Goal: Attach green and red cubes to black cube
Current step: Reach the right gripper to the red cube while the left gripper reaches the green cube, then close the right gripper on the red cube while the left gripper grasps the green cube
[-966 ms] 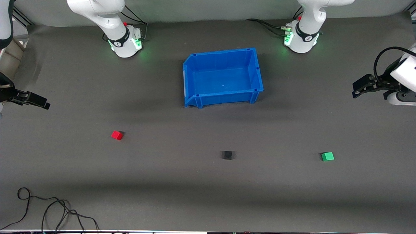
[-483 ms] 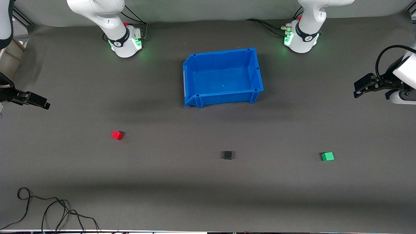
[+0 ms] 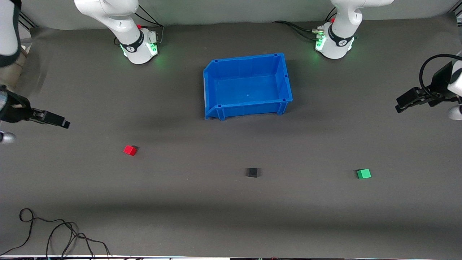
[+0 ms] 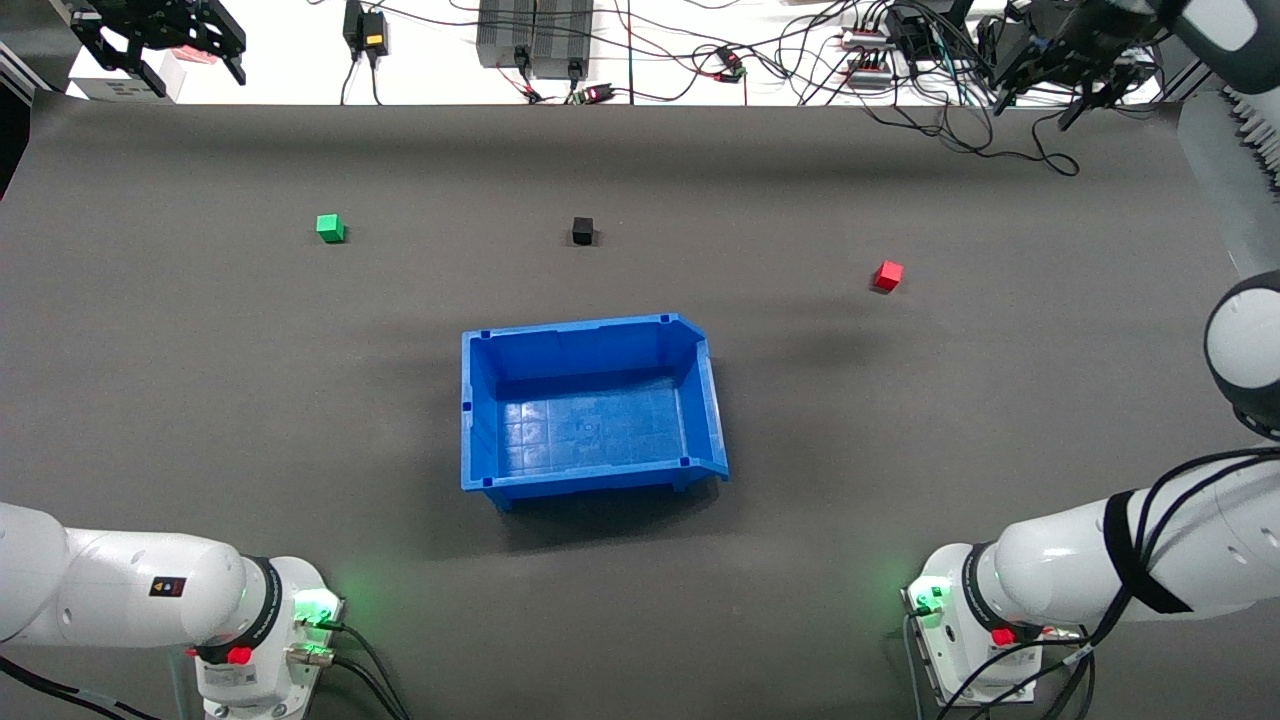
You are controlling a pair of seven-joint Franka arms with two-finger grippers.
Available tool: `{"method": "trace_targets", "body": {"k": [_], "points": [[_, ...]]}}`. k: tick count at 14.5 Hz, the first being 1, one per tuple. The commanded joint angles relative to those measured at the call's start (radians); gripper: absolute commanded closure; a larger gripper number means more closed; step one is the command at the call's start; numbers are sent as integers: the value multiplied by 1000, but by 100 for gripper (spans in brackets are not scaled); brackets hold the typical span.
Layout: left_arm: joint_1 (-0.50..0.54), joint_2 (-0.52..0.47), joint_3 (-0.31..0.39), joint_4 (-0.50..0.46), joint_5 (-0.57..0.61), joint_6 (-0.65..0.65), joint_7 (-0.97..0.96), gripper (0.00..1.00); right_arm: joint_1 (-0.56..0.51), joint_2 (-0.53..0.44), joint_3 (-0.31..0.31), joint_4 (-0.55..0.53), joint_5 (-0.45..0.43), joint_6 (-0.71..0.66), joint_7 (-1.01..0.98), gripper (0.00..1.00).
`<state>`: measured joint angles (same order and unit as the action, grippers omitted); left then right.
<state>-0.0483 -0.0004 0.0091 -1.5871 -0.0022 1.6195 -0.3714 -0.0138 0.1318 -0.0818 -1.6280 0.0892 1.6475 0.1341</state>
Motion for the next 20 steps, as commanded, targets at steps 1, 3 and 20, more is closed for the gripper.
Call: {"method": "trace_targets", "body": {"k": [1, 3, 20], "points": [[-2, 63, 5, 65, -2, -6, -337, 0, -2, 52, 5, -112, 18, 134, 24, 0], [21, 120, 3, 126, -7, -10, -565, 0, -2, 57, 5, -243, 20, 312, 33, 0], [337, 471, 3, 125, -390, 143, -765, 0, 86, 364, 11, -415, 178, 833, 150, 0]]}}
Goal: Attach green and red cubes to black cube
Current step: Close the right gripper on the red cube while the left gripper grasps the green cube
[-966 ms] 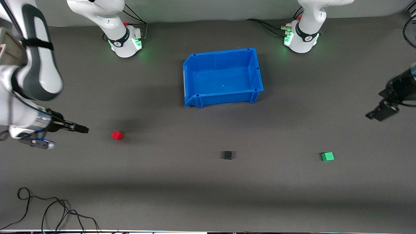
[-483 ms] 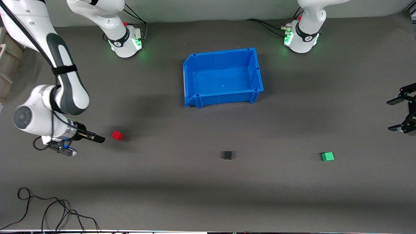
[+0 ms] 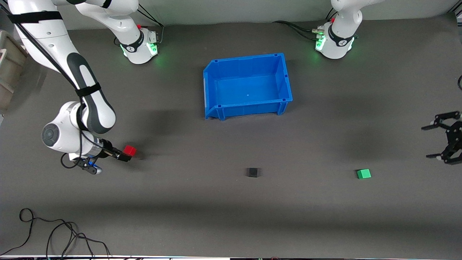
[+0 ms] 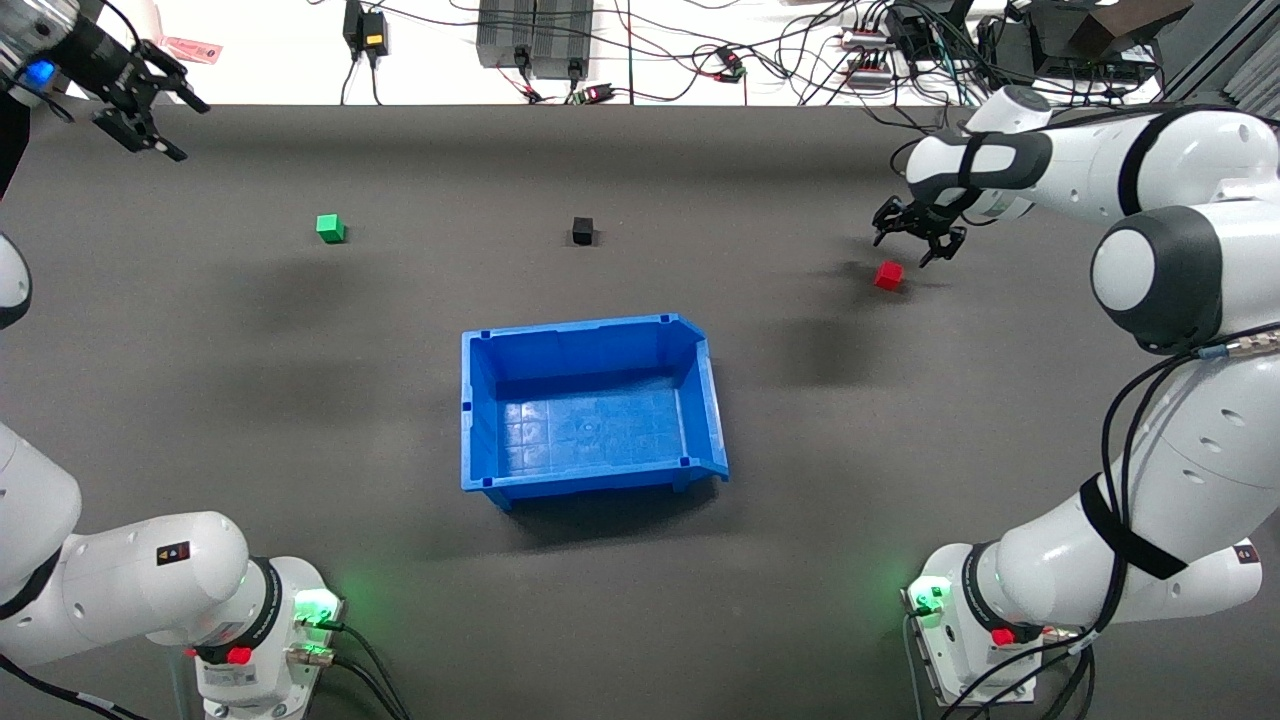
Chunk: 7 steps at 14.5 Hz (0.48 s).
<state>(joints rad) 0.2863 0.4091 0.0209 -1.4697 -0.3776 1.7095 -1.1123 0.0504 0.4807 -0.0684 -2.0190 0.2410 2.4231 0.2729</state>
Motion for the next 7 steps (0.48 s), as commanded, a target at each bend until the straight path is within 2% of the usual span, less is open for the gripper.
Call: {"method": "trace_targets", "body": {"k": [1, 3, 7], "points": [[1, 91, -9, -4, -15, 97, -24, 0, 31, 21, -2, -32, 26, 74, 11, 0], [-15, 119, -13, -52, -21, 197, -24, 0, 29, 26, -2, -33, 26, 79, 8, 0], [-18, 169, -16, -150, -148, 405, -23, 0, 29, 42, -2, -50, 26, 116, -1, 2]]}}
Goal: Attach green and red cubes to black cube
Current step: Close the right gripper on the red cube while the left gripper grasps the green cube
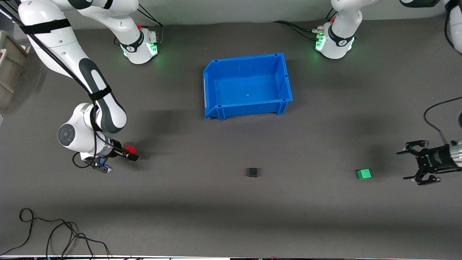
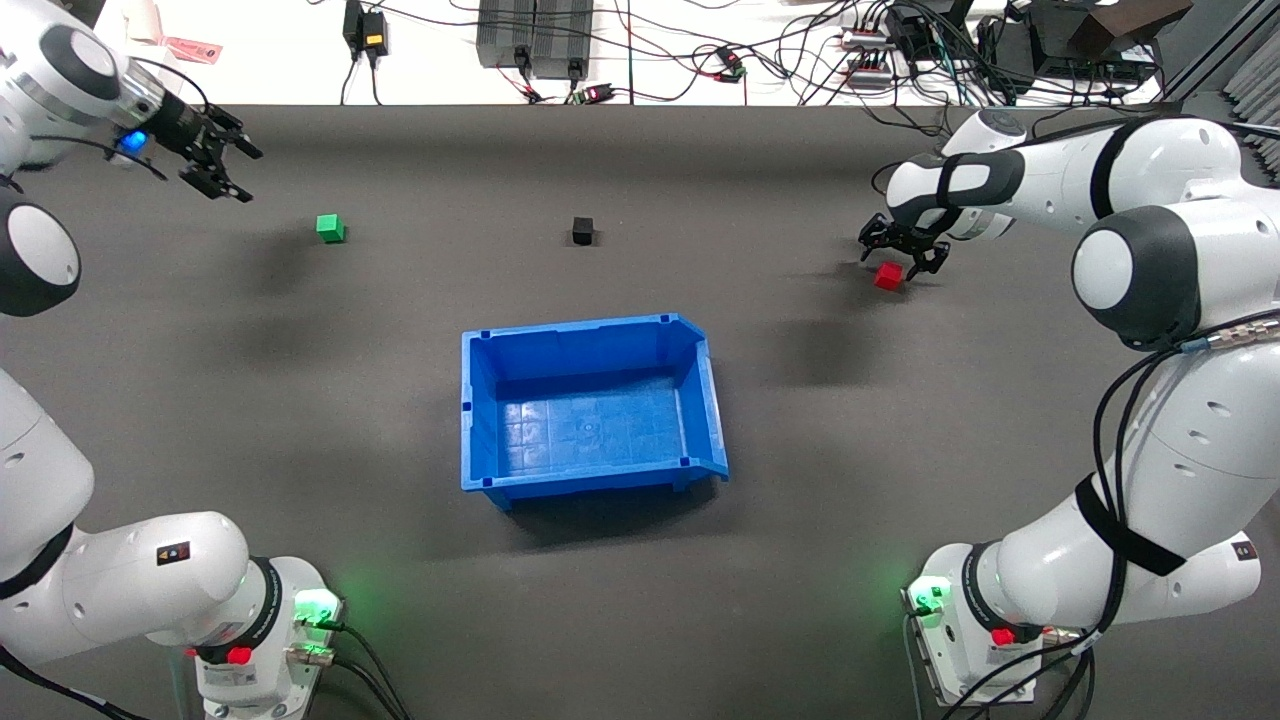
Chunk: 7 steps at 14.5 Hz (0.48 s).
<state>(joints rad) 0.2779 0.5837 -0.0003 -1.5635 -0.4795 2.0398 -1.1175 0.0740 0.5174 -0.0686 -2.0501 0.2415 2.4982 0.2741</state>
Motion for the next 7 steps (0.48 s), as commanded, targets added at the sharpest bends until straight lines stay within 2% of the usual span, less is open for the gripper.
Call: {"method": "trace_targets", "body": {"k": [1, 4, 6, 7], "points": [[-9, 4, 2, -70, -60, 107, -16, 0, 4, 4, -2, -24, 25, 45, -3, 4], [-23, 59, -14, -75, -97, 186, -16, 0, 4, 1, -3, -27, 25, 45, -3, 11], [-38, 90, -26, -82, -103, 238, -16, 0, 4, 1, -3, -28, 25, 45, -3, 29], [-46, 91, -26, -99, -103, 264, -15, 0, 4, 1, -3, -28, 25, 45, -3, 34]]}}
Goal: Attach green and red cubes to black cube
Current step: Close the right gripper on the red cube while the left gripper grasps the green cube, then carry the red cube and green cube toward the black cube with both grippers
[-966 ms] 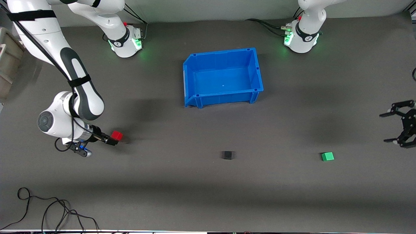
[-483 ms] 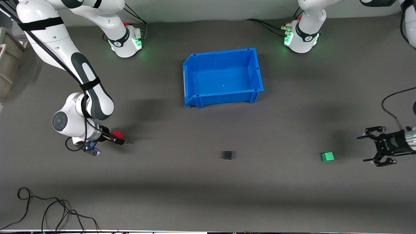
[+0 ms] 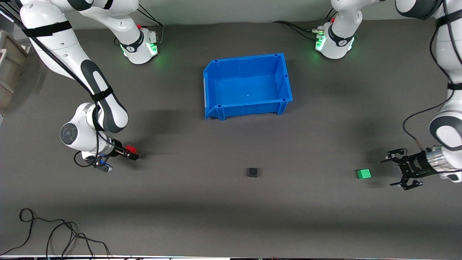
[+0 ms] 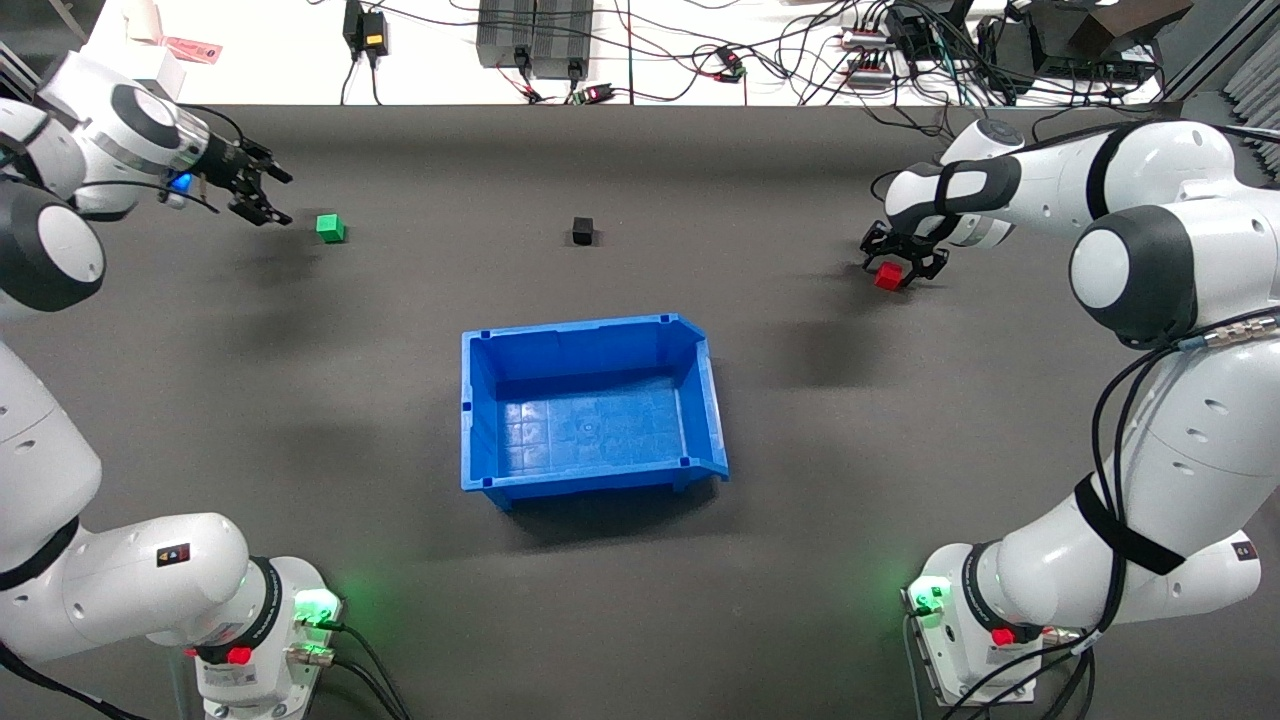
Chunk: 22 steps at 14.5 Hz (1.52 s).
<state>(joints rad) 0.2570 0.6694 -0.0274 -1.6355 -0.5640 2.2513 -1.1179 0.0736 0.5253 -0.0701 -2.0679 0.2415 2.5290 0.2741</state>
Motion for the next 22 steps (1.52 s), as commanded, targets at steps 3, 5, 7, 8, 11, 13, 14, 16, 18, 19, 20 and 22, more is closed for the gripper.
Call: {"method": "trace_targets", "body": {"k": [3, 5, 7, 8, 11, 13, 14, 16, 18, 19, 20, 22], "points": [[-28, 12, -11, -72, -19, 114, -5, 0, 5, -8, -4, -11, 25, 14, -3, 52], [-35, 19, -13, -84, -19, 123, -3, 0, 5, -8, -4, -11, 25, 14, -3, 67], [-44, 19, -14, -113, -19, 163, -3, 0, 5, -13, -4, -11, 25, 13, -3, 96], [-47, 19, -14, -115, -19, 165, -3, 0, 5, -19, -4, -11, 25, 10, -3, 100], [-48, 21, -14, -115, -19, 166, -3, 0, 6, -53, -4, 2, 27, 4, 13, 100], [-51, 21, -14, -115, -17, 169, -2, 9, 11, -83, -1, 15, 25, -6, 29, 100], [-50, 21, -16, -115, -17, 169, 1, 33, 14, -94, 0, 28, 27, -30, 45, 100], [-50, 19, -19, -115, -17, 169, 1, 78, 29, -99, 0, 67, 27, -68, 106, 100], [-48, 16, -19, -112, -17, 168, 3, 86, 63, -99, 0, 107, 27, -84, 234, 100], [-48, 13, -19, -110, -17, 165, 1, 90, 81, -93, 0, 132, 27, -90, 323, 100], [-48, 6, -19, -104, -17, 156, 1, 93, 101, -85, 1, 161, 27, -93, 415, 100], [-48, -17, -23, -81, -17, 127, -11, 94, 144, -53, 0, 230, 27, -131, 602, 100]]}}
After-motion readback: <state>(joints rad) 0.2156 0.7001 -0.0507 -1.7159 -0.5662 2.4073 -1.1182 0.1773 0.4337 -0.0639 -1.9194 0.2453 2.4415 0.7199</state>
